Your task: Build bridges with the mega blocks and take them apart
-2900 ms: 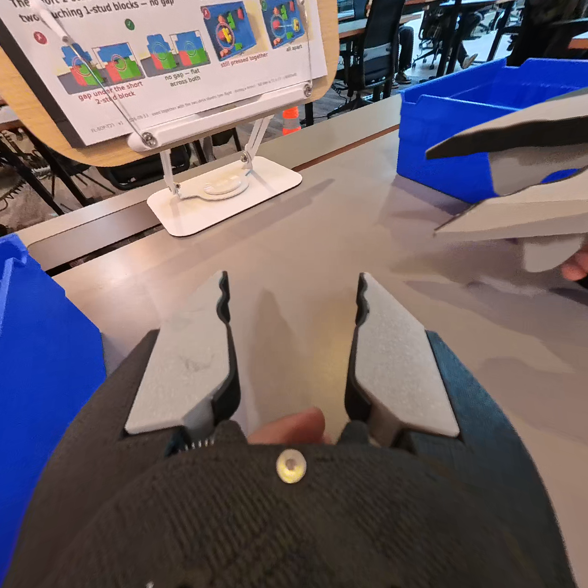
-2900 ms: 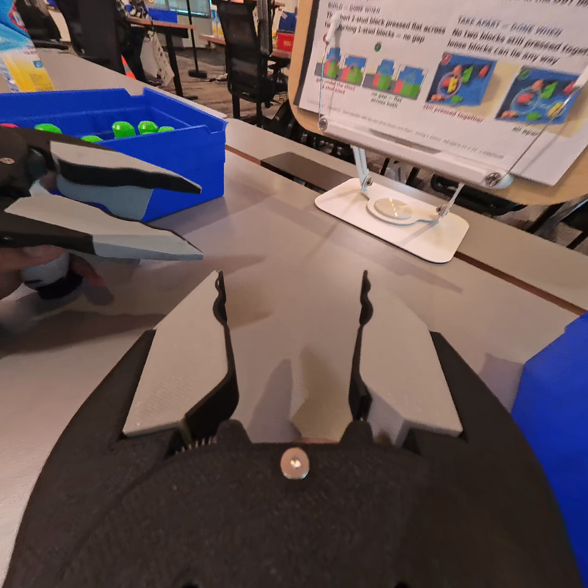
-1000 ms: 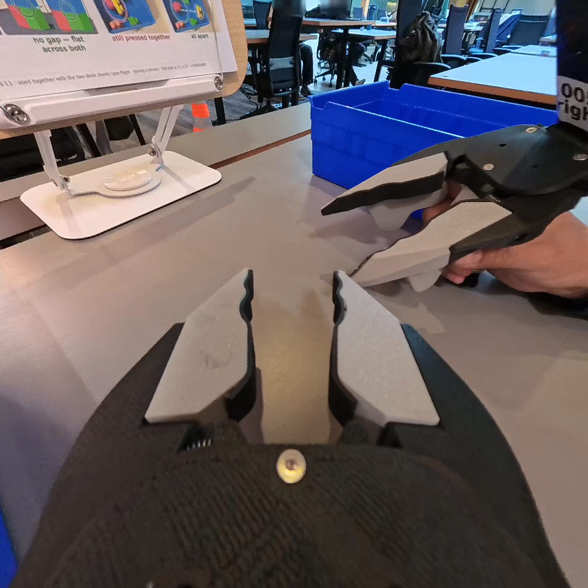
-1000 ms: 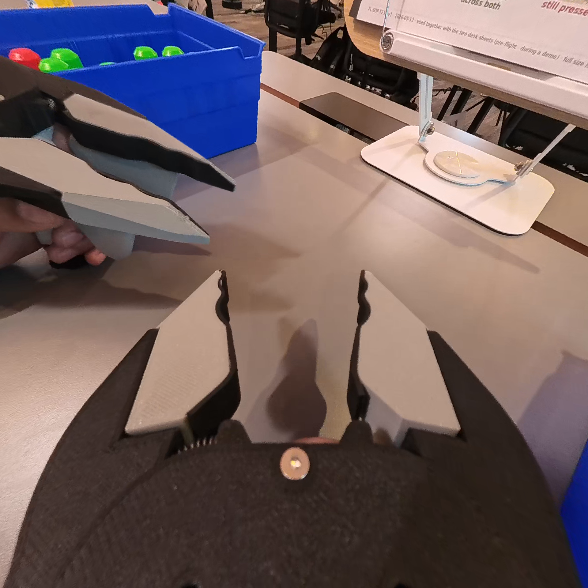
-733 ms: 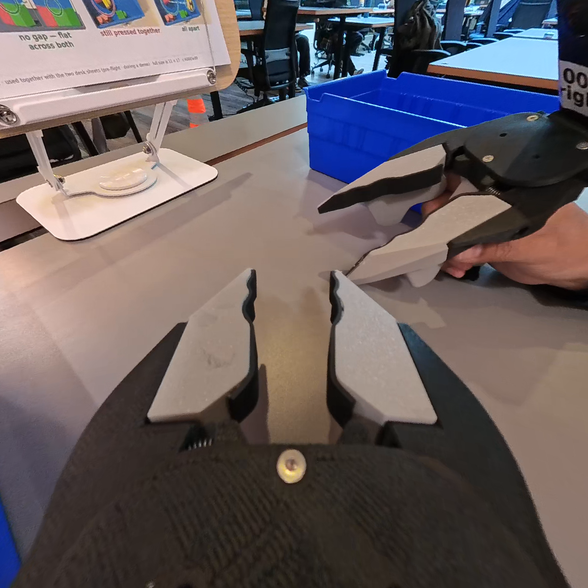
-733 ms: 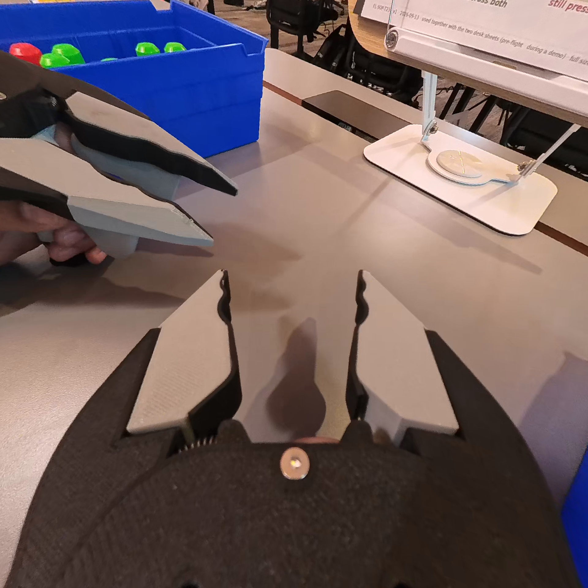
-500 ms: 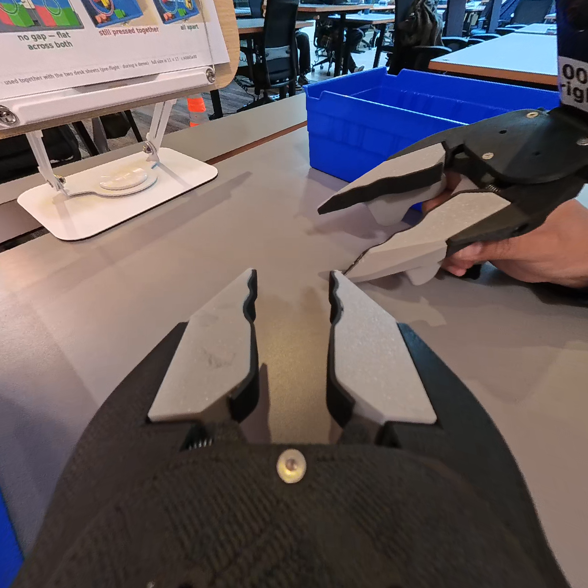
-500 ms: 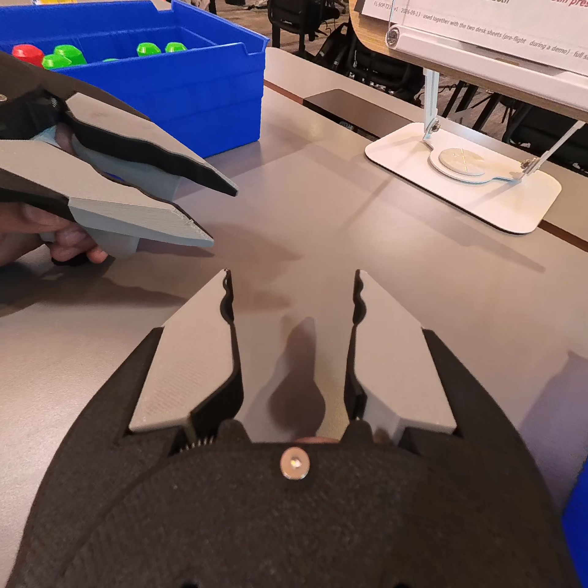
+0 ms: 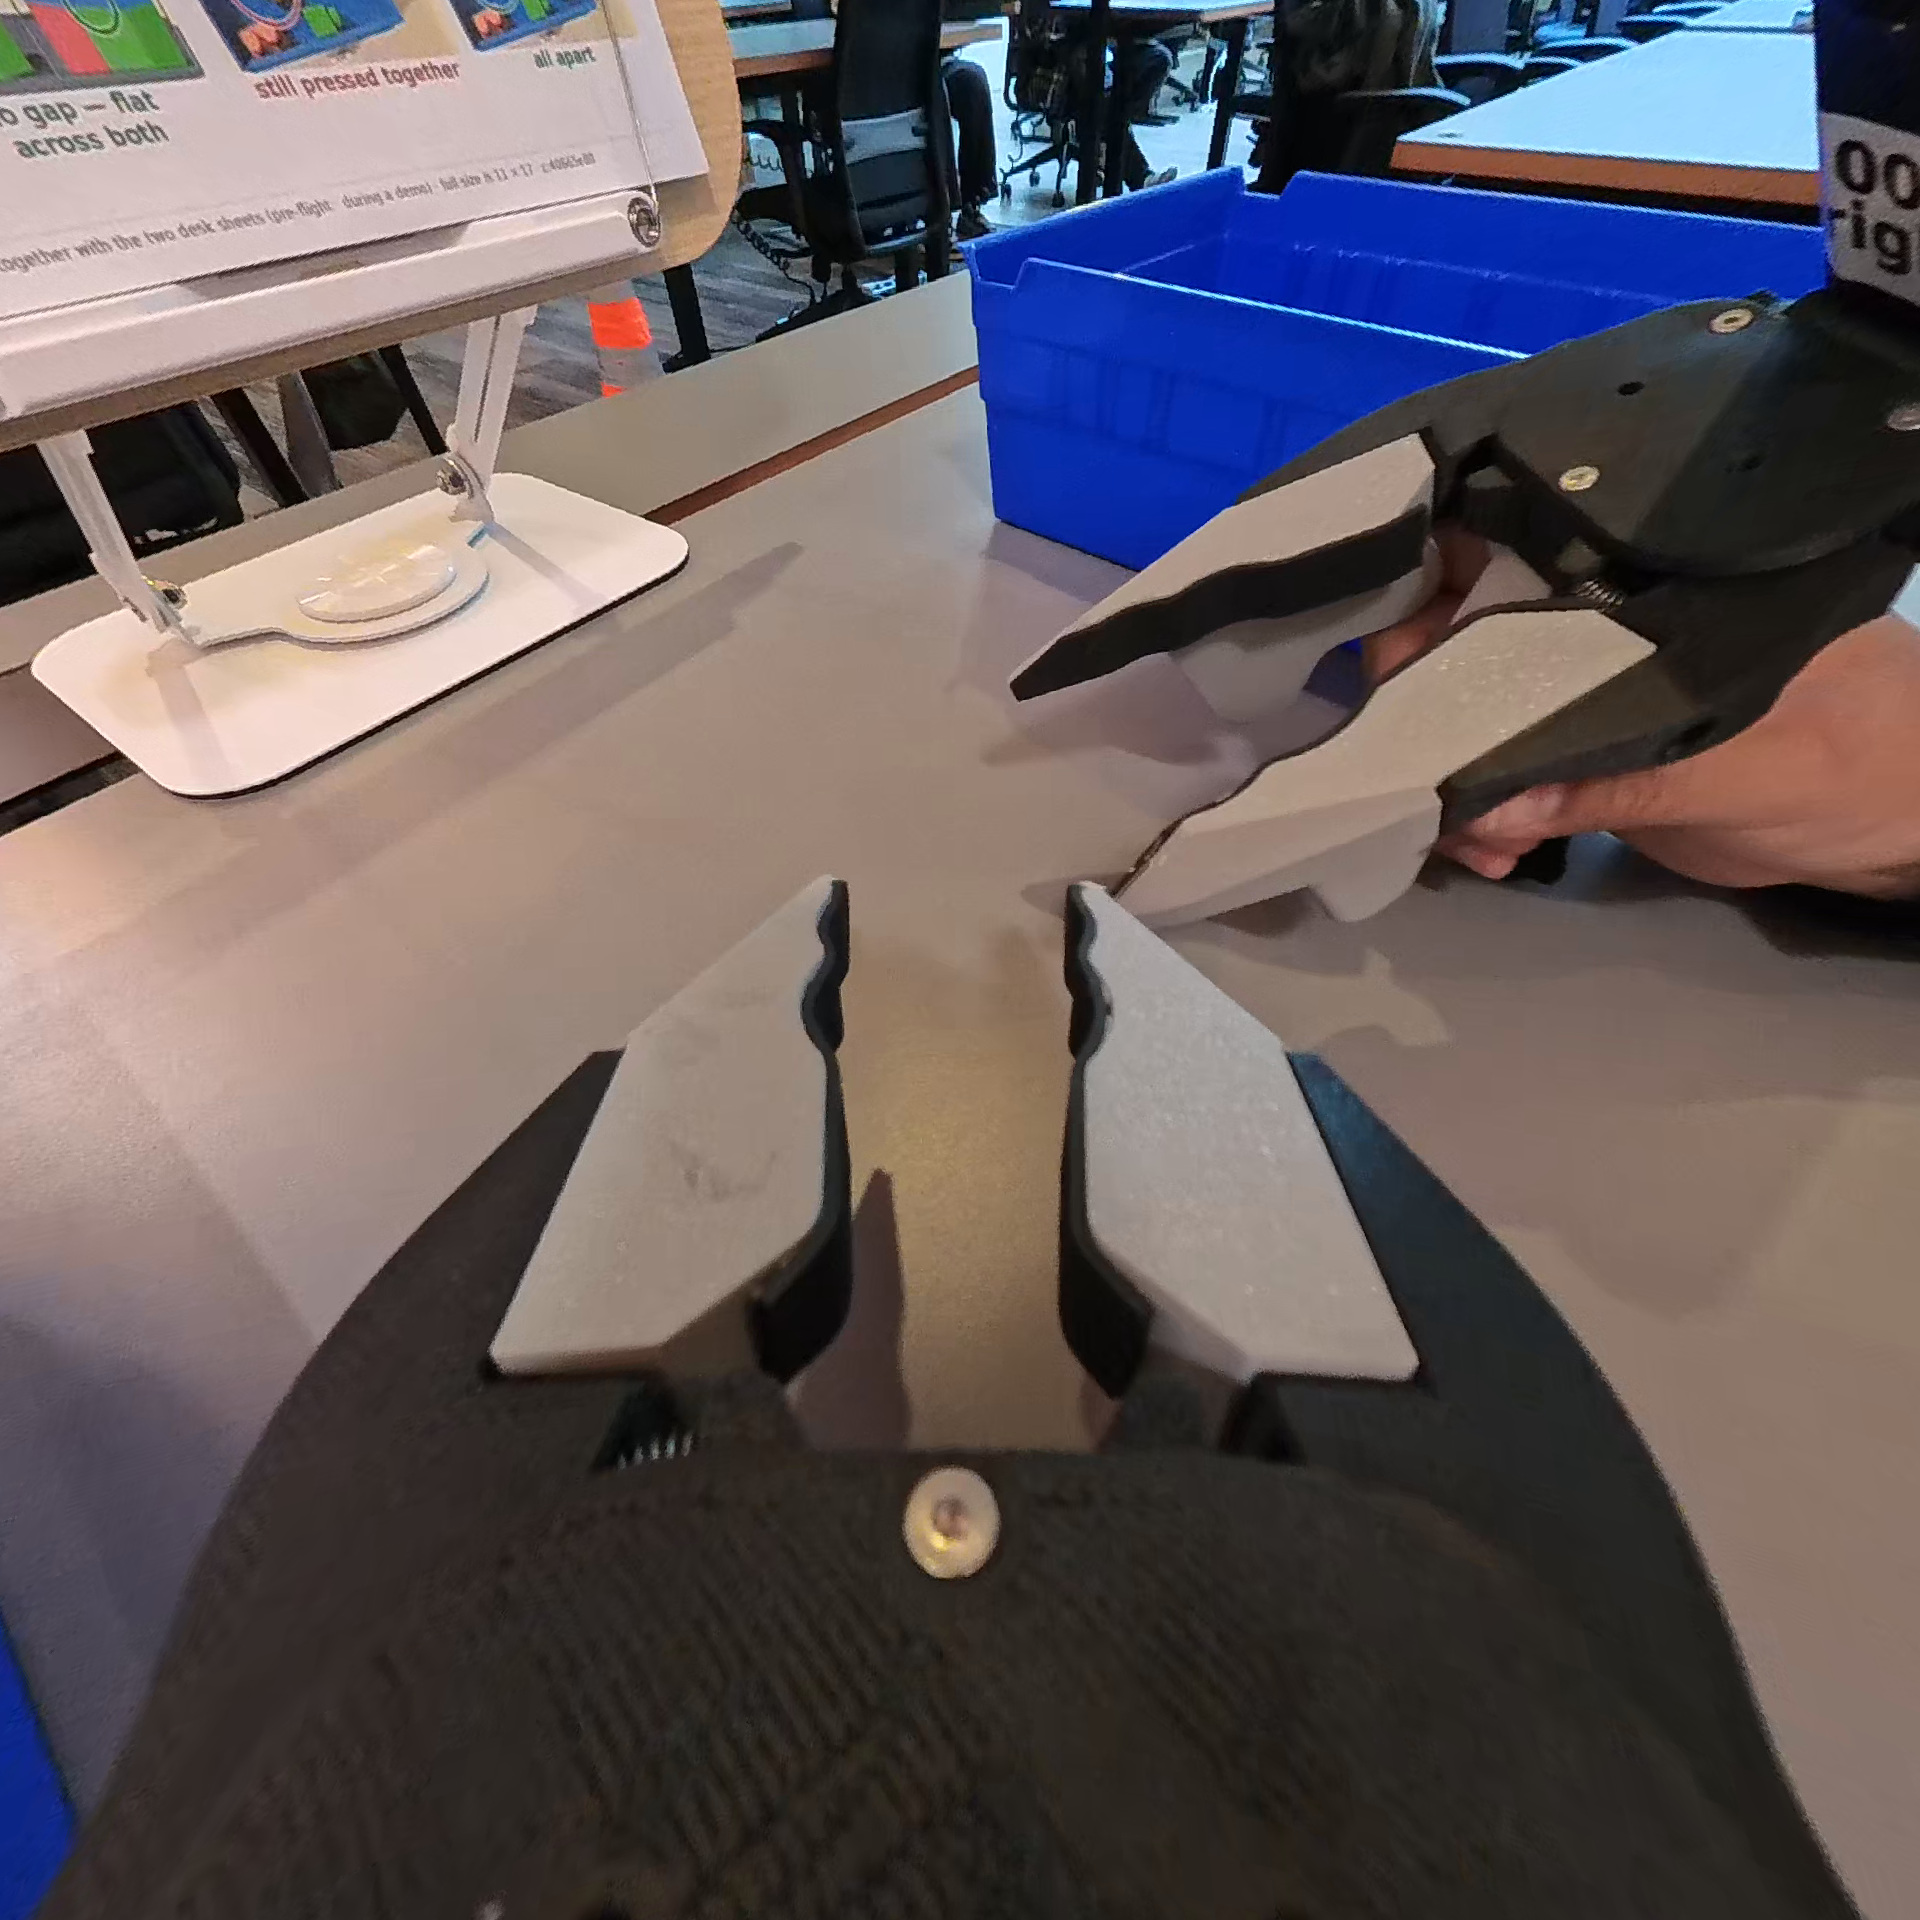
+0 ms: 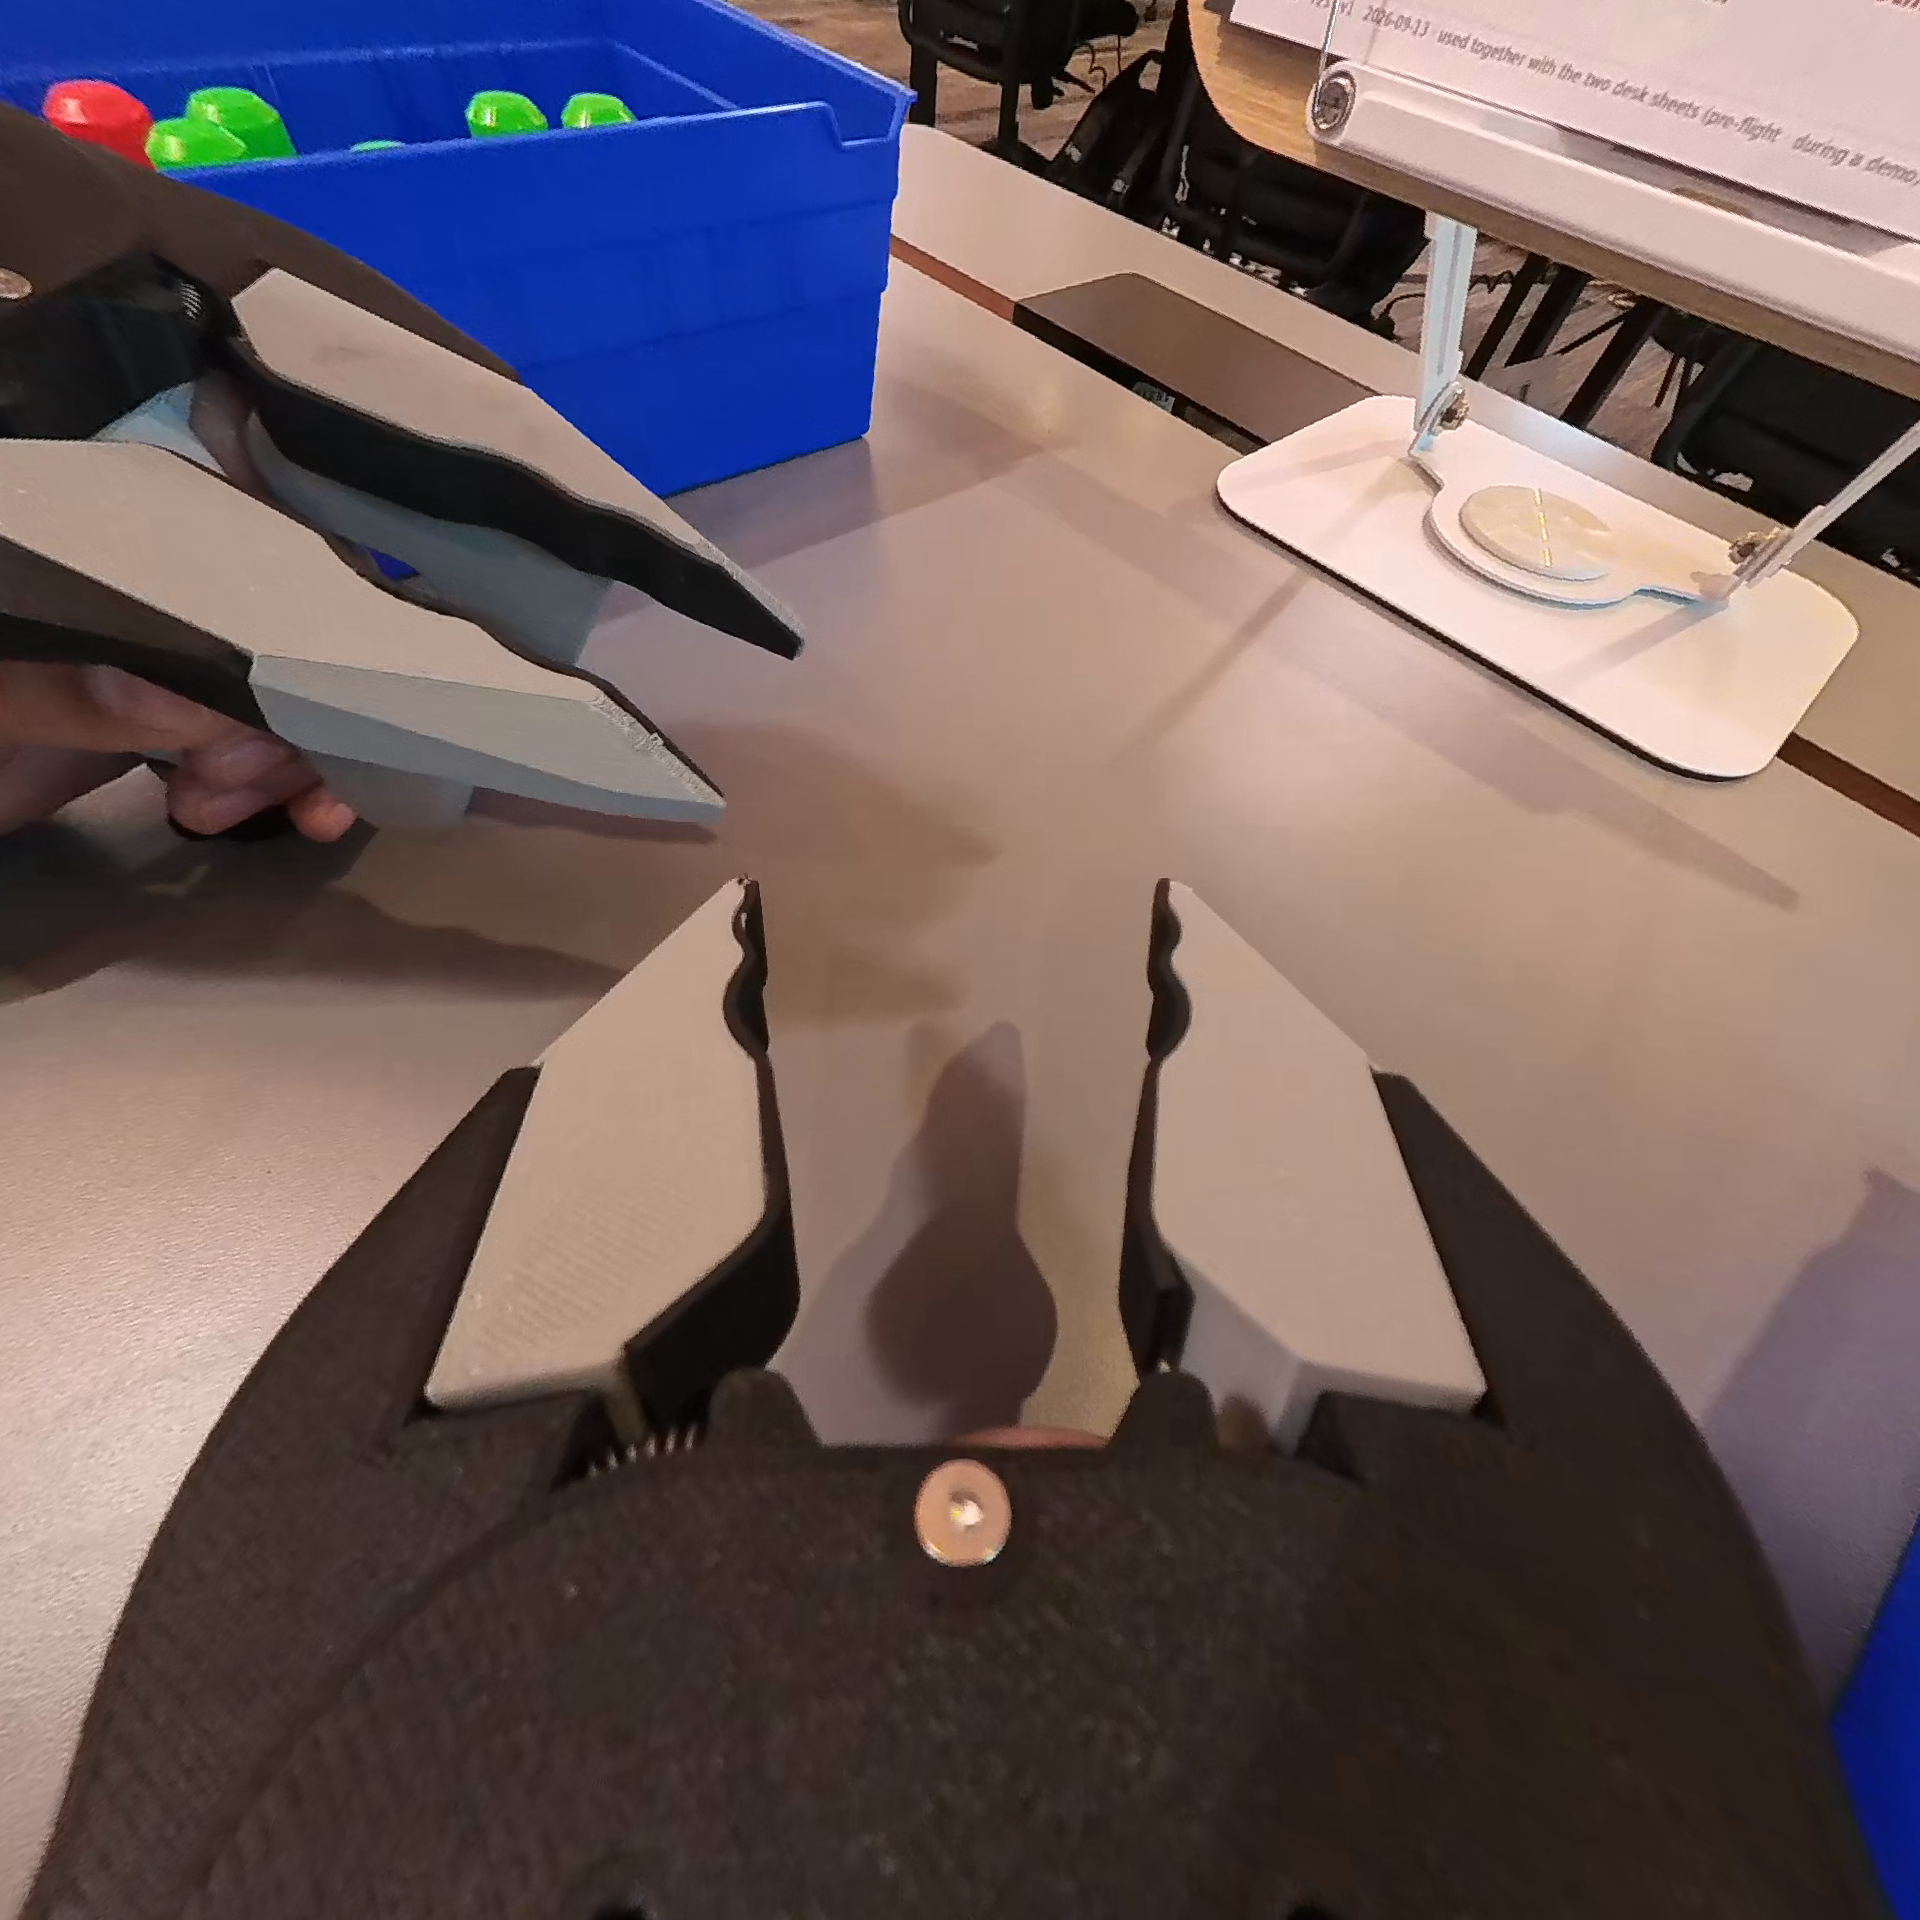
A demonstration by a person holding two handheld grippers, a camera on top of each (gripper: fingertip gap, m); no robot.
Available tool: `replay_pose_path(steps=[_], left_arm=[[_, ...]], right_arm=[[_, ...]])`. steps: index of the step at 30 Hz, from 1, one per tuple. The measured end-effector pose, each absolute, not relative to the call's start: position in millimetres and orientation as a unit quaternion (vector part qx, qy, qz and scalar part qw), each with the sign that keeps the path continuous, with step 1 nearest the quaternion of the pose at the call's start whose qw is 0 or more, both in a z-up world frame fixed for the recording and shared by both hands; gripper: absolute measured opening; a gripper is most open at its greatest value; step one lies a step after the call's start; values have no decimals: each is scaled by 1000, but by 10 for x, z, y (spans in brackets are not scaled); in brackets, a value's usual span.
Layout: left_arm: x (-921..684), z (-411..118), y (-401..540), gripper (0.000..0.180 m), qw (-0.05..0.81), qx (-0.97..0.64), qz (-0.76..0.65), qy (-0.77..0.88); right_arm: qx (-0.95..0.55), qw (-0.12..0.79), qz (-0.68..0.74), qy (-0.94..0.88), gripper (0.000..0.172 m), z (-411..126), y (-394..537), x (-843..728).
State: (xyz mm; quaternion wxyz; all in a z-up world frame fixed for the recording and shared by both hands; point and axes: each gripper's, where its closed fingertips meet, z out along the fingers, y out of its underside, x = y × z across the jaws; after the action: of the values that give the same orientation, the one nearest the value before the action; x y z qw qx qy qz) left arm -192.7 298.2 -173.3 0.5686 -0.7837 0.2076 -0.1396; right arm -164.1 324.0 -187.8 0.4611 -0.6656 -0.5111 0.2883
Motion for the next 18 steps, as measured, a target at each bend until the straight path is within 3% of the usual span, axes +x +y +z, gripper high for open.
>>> replay_pose_path(steps=[18], left_arm=[[-1921, -1743, 2978, 37, 566, -785, -138, 213]], right_arm=[[-666, 458, 288, -514, 70, -1894, 3231, -1642]])
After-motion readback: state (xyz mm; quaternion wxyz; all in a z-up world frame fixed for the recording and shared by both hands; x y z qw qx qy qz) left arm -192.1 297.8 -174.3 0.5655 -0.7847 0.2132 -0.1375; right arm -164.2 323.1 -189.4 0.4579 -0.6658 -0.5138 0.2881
